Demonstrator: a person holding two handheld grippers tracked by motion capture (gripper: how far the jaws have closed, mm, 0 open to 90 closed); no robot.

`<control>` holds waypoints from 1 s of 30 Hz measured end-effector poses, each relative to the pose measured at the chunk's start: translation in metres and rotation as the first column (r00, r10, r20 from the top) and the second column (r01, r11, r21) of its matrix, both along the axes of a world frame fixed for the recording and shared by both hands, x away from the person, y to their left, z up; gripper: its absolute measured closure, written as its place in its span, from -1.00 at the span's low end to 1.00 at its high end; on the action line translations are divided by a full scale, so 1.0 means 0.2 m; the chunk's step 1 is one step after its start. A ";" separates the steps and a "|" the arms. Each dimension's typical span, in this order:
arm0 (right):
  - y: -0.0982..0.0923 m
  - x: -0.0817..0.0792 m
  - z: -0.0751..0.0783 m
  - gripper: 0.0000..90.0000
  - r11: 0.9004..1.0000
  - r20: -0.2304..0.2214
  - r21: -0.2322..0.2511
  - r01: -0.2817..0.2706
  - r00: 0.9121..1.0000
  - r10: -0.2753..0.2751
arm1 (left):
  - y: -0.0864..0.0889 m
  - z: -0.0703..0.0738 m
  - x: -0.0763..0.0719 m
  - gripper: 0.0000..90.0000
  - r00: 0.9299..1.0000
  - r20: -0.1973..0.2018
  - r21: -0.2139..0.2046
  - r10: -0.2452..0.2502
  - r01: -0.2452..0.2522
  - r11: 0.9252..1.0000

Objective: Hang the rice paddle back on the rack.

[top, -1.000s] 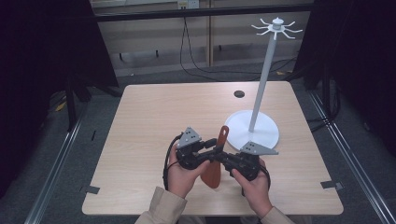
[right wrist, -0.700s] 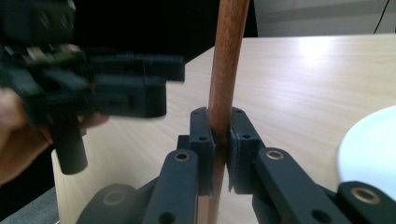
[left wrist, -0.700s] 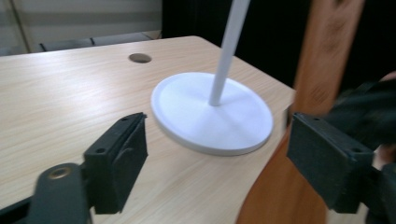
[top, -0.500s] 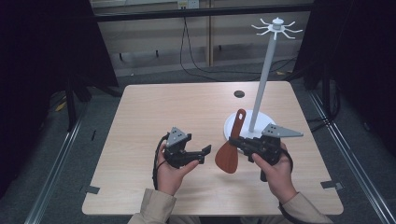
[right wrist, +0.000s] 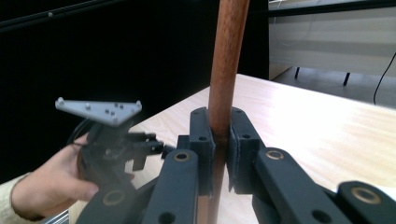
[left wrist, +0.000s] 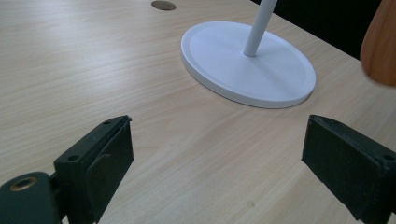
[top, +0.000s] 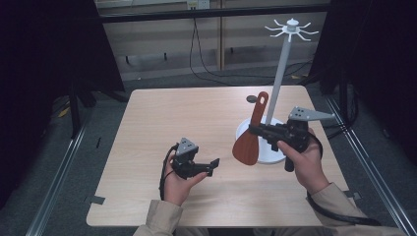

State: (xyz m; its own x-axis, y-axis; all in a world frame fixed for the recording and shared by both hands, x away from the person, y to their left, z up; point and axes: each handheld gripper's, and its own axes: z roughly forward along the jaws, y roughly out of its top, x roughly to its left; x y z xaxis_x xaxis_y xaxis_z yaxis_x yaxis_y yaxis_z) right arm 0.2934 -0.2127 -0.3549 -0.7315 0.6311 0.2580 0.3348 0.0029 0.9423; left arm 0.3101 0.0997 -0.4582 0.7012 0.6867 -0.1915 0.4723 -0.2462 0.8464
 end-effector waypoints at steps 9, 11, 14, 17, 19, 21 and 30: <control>-0.03 0.07 0.21 0.83 0.999 0.057 -0.045 -0.006 0.998 0.009 | 0.02 -0.06 -0.02 -0.81 1.000 -0.024 0.032 0.010 -0.009 0.999; -0.04 0.07 0.24 0.83 0.999 0.064 -0.050 -0.005 0.998 0.008 | 0.01 -0.06 -0.02 -0.81 1.000 -0.026 0.033 0.004 -0.003 0.999; -0.09 0.08 0.30 0.83 0.998 0.075 -0.055 0.012 0.997 -0.008 | 0.00 -0.06 -0.02 -0.81 1.000 -0.026 0.041 -0.004 0.005 0.999; -0.11 0.08 0.33 0.83 0.998 0.076 -0.053 0.015 0.997 -0.011 | -0.01 -0.06 -0.02 -0.81 1.000 -0.023 0.040 -0.005 0.006 0.999; -0.13 0.09 0.36 0.83 0.998 0.084 -0.062 0.023 0.996 -0.017 | -0.02 -0.06 -0.02 -0.81 1.000 -0.020 0.042 -0.009 0.010 0.999; -0.15 0.09 0.39 0.83 0.998 0.091 -0.062 0.023 0.996 -0.018 | -0.03 -0.06 -0.02 -0.81 1.000 -0.020 0.038 -0.012 0.013 0.999; -0.20 0.15 0.51 0.83 0.996 0.107 -0.077 0.051 0.993 -0.042 | -0.05 -0.07 -0.02 -0.81 0.999 -0.025 0.042 -0.025 0.026 0.999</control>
